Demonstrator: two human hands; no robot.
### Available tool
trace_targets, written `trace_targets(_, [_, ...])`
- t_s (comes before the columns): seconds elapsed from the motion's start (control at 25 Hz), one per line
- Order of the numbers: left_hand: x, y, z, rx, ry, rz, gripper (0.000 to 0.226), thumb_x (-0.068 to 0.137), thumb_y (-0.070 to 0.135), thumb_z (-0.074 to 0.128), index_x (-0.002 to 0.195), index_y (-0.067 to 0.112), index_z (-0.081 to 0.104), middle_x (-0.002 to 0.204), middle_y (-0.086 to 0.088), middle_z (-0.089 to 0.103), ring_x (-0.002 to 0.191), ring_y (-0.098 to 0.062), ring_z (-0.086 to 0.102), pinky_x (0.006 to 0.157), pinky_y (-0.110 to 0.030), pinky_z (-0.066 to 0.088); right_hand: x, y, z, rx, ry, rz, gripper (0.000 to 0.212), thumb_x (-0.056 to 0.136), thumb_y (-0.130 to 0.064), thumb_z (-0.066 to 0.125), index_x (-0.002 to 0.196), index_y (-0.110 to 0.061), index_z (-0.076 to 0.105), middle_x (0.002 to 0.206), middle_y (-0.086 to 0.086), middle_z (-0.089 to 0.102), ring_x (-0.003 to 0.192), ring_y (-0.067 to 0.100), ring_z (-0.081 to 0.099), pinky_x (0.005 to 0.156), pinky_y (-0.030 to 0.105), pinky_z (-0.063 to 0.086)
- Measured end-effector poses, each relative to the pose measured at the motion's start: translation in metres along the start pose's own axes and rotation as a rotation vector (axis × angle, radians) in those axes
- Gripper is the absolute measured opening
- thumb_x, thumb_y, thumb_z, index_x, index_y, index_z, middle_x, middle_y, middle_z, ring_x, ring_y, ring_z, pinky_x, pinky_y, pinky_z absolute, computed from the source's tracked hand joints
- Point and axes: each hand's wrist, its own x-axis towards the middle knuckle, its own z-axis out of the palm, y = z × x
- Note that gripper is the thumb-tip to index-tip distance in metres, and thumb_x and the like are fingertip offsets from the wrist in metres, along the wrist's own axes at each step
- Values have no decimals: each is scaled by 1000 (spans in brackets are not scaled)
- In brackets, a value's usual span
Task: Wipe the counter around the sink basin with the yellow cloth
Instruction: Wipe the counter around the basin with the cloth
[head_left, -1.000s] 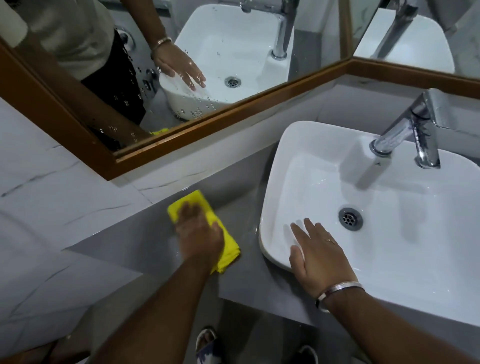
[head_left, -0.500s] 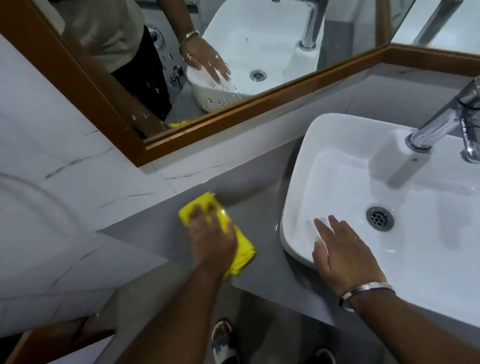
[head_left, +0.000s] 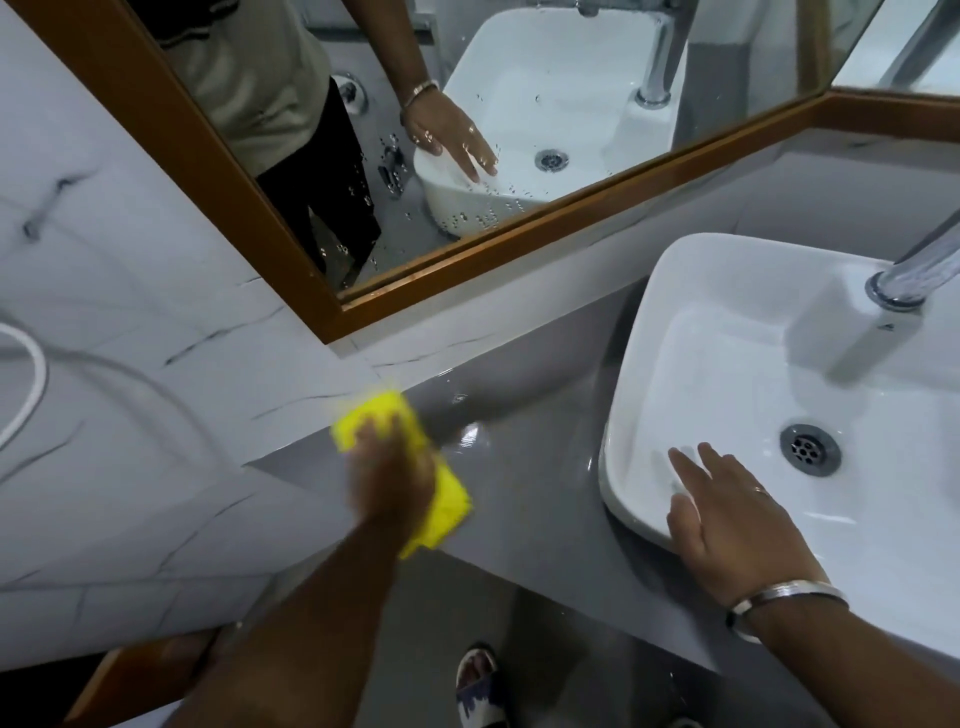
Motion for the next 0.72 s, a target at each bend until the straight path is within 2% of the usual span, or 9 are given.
trace_targets(0.08, [6, -41, -14, 6, -23, -307, 70, 89, 46, 44, 145, 6, 33, 148, -33, 31, 134, -50, 31, 109, -55, 27, 1, 1, 1, -14, 0, 3, 76, 77, -51, 7, 141, -22, 37, 150, 13, 35, 139, 33, 29, 111, 44, 28])
trace_targets(0.12, [2, -32, -15, -2, -38, -313, 69, 90, 46, 43, 144, 4, 34, 148, -34, 31, 134, -52, 32, 110, -55, 24, 1, 0, 0, -21, -6, 3, 76, 78, -51, 7, 141, -22, 36, 150, 13, 35, 139, 33, 29, 111, 44, 28])
trace_targets(0.2, [-25, 31, -3, -52, -11, 4, 71, 90, 53, 33, 142, 5, 40, 147, -30, 35, 132, -51, 38, 113, -52, 20, 0, 0, 0, -29, -6, 5, 75, 78, -51, 7, 142, -22, 35, 150, 14, 35, 139, 33, 28, 111, 44, 29])
trace_targets(0.28, [-76, 88, 13, 9, -121, 573, 72, 86, 54, 37, 144, 11, 39, 149, -25, 35, 135, -46, 36, 112, -53, 29, 1, -1, 0, -16, -25, -3, 76, 77, -51, 6, 142, -22, 34, 150, 14, 34, 139, 32, 27, 112, 44, 28])
trace_targets(0.36, [-74, 81, 8, 60, -172, 876, 69, 86, 52, 41, 146, 18, 33, 151, -21, 34, 136, -43, 37, 106, -57, 36, 3, -1, 1, -8, -25, -5, 76, 77, -51, 7, 142, -22, 34, 150, 14, 34, 140, 32, 26, 112, 44, 28])
trace_targets(0.4, [-54, 59, 6, 45, -92, 837, 66, 87, 52, 40, 144, 18, 33, 148, -21, 38, 132, -45, 43, 102, -61, 39, 4, -1, 2, -10, -21, -3, 76, 77, -51, 8, 142, -22, 34, 151, 13, 34, 140, 31, 26, 113, 45, 29])
trace_targets(0.56, [5, 1, -14, 98, -23, 221, 72, 87, 51, 32, 138, 3, 44, 140, -34, 43, 124, -55, 46, 98, -64, 41, 1, 1, 0, -29, -22, 8, 74, 77, -50, 7, 142, -24, 32, 151, 12, 32, 140, 30, 26, 113, 42, 28])
trace_targets(0.64, [-22, 39, -14, 103, -58, 480, 74, 81, 51, 37, 135, 1, 49, 140, -32, 44, 122, -52, 49, 96, -62, 44, 2, -1, -1, -23, -28, 3, 75, 76, -50, 6, 142, -24, 31, 152, 12, 31, 140, 30, 25, 113, 41, 26])
trace_targets(0.72, [-82, 87, -3, 52, -161, 996, 74, 81, 52, 43, 140, 9, 43, 145, -25, 41, 130, -45, 44, 102, -60, 41, 2, -2, -3, -9, -32, -1, 77, 75, -50, 5, 142, -23, 31, 152, 12, 31, 140, 30, 24, 114, 41, 24])
